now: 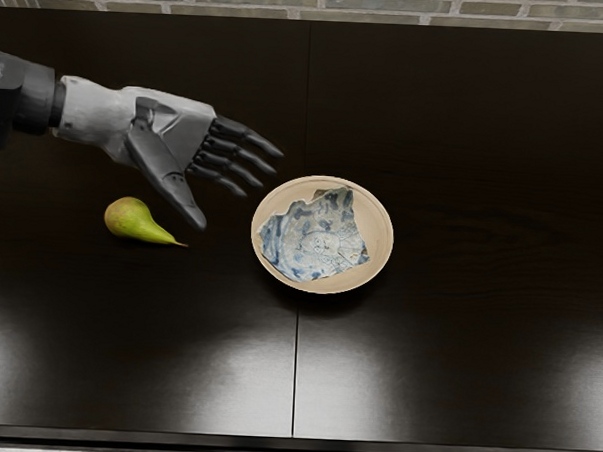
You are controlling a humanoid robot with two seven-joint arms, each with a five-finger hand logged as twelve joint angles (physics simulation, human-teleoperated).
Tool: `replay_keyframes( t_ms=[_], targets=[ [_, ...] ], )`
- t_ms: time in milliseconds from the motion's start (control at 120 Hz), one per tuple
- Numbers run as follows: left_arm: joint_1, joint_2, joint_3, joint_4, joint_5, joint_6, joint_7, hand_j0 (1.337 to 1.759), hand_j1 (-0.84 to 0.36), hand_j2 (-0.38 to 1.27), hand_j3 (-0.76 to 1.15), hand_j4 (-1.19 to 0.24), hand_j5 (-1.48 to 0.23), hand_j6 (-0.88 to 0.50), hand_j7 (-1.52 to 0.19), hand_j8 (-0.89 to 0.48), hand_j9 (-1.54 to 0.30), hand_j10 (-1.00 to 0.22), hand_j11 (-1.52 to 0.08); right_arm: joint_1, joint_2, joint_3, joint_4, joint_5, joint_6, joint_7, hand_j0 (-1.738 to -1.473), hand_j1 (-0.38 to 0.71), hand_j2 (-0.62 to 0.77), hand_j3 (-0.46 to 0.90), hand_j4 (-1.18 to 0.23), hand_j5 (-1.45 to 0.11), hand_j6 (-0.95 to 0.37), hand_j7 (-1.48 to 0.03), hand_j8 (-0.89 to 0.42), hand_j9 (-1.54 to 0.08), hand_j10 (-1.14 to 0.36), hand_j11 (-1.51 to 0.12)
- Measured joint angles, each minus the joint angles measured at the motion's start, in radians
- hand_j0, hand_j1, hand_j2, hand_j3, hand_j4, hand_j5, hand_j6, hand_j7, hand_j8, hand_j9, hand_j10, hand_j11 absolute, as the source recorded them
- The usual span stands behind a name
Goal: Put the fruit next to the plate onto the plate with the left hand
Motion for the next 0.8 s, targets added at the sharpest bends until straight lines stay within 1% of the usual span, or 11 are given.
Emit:
replay_keyframes(
  t_ms=[100, 242, 333, 392, 450, 525, 692, 800],
  targets=[
    [-0.016, -0.025, 0.013, 0.001, 0.232, 0.023, 0.000, 1.658, 0.05, 0.05, 0.00, -0.25, -0.32, -0.25, -0.32, -0.25, -0.32, -0.25, -0.32, 0.000, 0.000, 0.000, 0.000, 0.000, 0.000, 0.000, -1.658, -0.31, -0.01, 0.00, -0.03, -0.04, -0.03, -0.04, -0.03, -0.04, -0.03, -0.04],
    [-0.015, -0.072, 0.079, 0.001, 0.611, 0.053, 0.000, 1.658, 0.05, 0.05, 0.00, -0.25, -0.32, -0.25, -0.32, -0.25, -0.32, -0.25, -0.32, 0.000, 0.000, 0.000, 0.000, 0.000, 0.000, 0.000, -1.658, -0.31, -0.01, 0.00, -0.03, -0.04, -0.03, -0.04, -0.03, -0.04, -0.03, -0.04],
    [-0.016, -0.095, 0.129, 0.001, 0.813, 0.081, 0.000, 1.658, 0.05, 0.05, 0.00, -0.25, -0.32, -0.25, -0.32, -0.25, -0.32, -0.25, -0.32, 0.000, 0.000, 0.000, 0.000, 0.000, 0.000, 0.000, -1.658, -0.31, -0.01, 0.00, -0.03, -0.04, -0.03, -0.04, -0.03, -0.04, -0.03, -0.04],
    [-0.014, -0.093, 0.150, 0.000, 0.913, 0.092, 0.000, 1.658, 0.05, 0.05, 0.00, -0.25, -0.32, -0.25, -0.32, -0.25, -0.32, -0.25, -0.32, 0.000, 0.000, 0.001, -0.001, 0.001, 0.000, 0.000, -1.658, -0.31, -0.01, 0.00, -0.03, -0.04, -0.03, -0.04, -0.03, -0.04, -0.03, -0.04],
    [-0.010, -0.091, 0.166, -0.006, 0.974, 0.099, 0.000, 1.658, 0.05, 0.05, 0.00, -0.25, -0.32, -0.25, -0.32, -0.25, -0.32, -0.25, -0.32, 0.000, 0.000, 0.001, -0.001, 0.002, 0.000, 0.000, -1.658, -0.31, -0.01, 0.00, -0.03, -0.04, -0.03, -0.04, -0.03, -0.04, -0.03, -0.04],
    [-0.006, -0.072, 0.180, -0.026, 1.015, 0.104, 0.000, 1.658, 0.05, 0.05, 0.00, -0.25, -0.32, -0.25, -0.32, -0.25, -0.32, -0.25, -0.32, 0.000, 0.000, 0.001, -0.001, 0.003, 0.000, 0.000, -1.658, -0.31, -0.01, 0.00, -0.03, -0.04, -0.03, -0.04, -0.03, -0.04, -0.03, -0.04],
    [0.007, -0.030, 0.194, -0.092, 1.046, 0.109, 0.000, 1.658, 0.05, 0.05, 0.00, -0.25, -0.32, -0.25, -0.32, -0.25, -0.32, -0.25, -0.32, 0.000, 0.000, 0.002, 0.000, 0.005, 0.000, -0.001, -1.658, -0.31, -0.01, 0.00, -0.03, -0.04, -0.03, -0.04, -0.03, -0.04, -0.03, -0.04],
    [0.019, -0.011, 0.206, -0.113, 1.062, 0.153, 0.000, 1.658, 0.05, 0.05, 0.00, -0.25, -0.32, -0.25, -0.32, -0.25, -0.32, -0.25, -0.32, 0.000, 0.000, 0.001, 0.000, 0.005, 0.000, -0.001, -1.658, -0.31, -0.01, 0.00, -0.03, -0.04, -0.03, -0.04, -0.03, -0.04, -0.03, -0.04]
  ],
)
